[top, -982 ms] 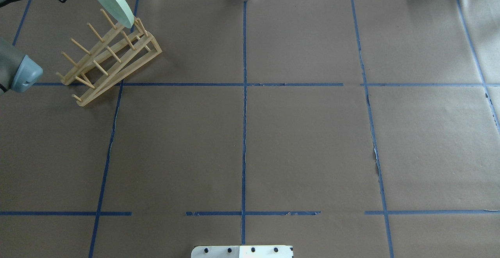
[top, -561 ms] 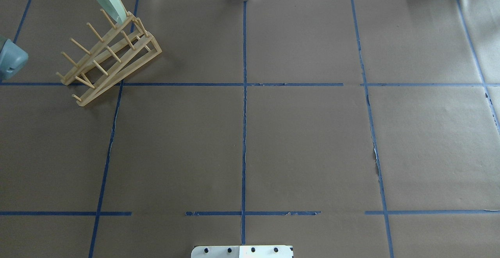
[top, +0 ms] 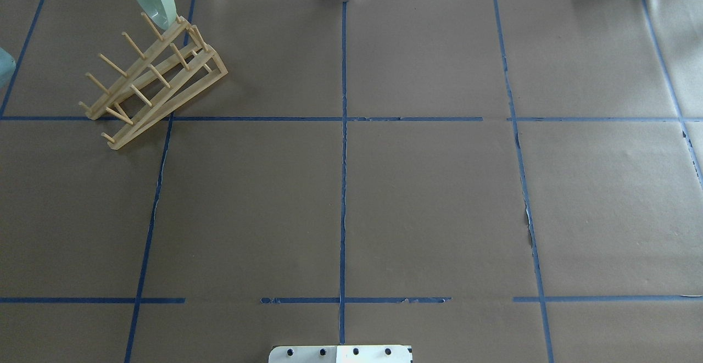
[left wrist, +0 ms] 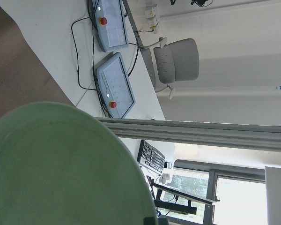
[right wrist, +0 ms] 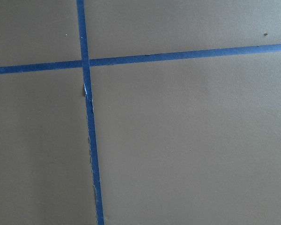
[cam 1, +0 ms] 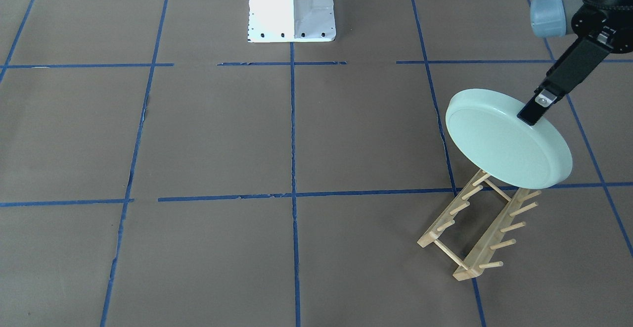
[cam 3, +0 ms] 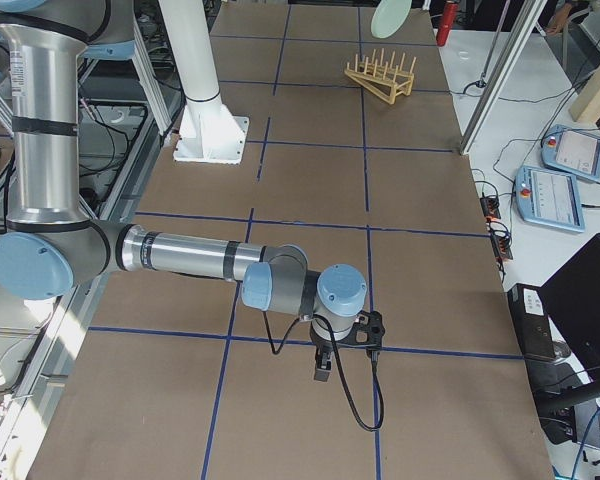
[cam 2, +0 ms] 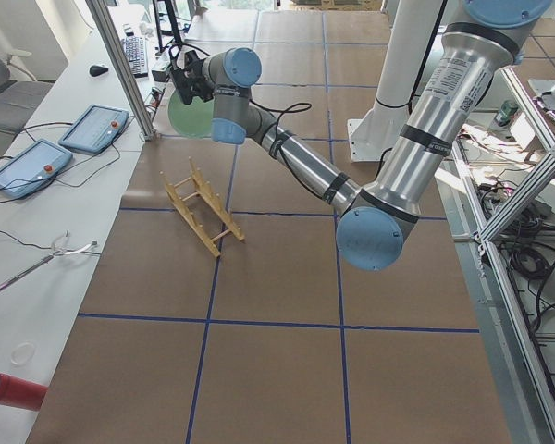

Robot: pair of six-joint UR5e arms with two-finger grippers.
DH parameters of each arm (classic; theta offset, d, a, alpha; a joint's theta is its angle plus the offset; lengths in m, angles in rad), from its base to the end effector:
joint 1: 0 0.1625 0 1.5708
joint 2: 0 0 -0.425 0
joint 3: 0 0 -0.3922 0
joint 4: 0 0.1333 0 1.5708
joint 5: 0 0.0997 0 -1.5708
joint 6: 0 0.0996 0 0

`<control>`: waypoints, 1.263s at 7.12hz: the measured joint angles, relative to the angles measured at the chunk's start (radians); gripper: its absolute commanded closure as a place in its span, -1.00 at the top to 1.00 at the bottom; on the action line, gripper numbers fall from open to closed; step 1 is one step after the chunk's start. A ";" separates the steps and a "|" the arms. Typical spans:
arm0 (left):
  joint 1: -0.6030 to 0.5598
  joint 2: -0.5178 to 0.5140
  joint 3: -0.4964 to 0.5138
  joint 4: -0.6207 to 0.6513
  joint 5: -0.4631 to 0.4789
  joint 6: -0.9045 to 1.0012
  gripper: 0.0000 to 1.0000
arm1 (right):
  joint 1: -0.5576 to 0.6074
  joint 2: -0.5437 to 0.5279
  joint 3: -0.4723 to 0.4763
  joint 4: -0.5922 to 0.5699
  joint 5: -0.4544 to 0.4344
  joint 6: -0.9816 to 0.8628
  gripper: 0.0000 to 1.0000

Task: Place plate on table
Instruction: 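Lift the plate up out of the wooden rack with the left gripper, then carry the plate toward the robot and lower it flat onto the table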

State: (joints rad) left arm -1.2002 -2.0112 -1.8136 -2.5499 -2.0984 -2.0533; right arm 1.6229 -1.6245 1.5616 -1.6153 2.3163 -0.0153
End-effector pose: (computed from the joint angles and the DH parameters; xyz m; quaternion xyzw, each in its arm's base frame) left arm 0.1260 -0.5539 0.1922 0.0859 0.7294 -0.3568 0.5773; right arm 0.0896 -0.4558 0.6950 -0.0377 -0.3651 0.0367 0.9295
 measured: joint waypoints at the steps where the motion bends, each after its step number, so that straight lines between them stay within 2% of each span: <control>1: 0.019 -0.016 -0.041 0.087 0.002 0.030 -1.00 | 0.000 0.000 0.000 0.000 0.000 0.000 1.00; 3: 0.073 -0.058 -0.100 0.251 0.007 0.112 -1.00 | 0.000 0.000 0.000 0.000 0.000 0.000 1.00; 5: 0.136 -0.125 -0.117 0.399 0.028 0.175 -1.00 | 0.000 0.000 0.000 0.000 0.000 0.000 1.00; 6: 0.194 -0.142 -0.122 0.450 0.085 0.199 -1.00 | 0.000 0.000 0.000 0.000 0.000 0.000 1.00; 9: 0.432 -0.179 -0.140 0.692 0.352 0.376 -1.00 | 0.000 0.000 0.000 0.000 0.000 0.000 1.00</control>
State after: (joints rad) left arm -0.7678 -2.1902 -1.9538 -1.8577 -1.7468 -1.6776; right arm 1.6229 -1.6245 1.5616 -1.6152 2.3163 -0.0153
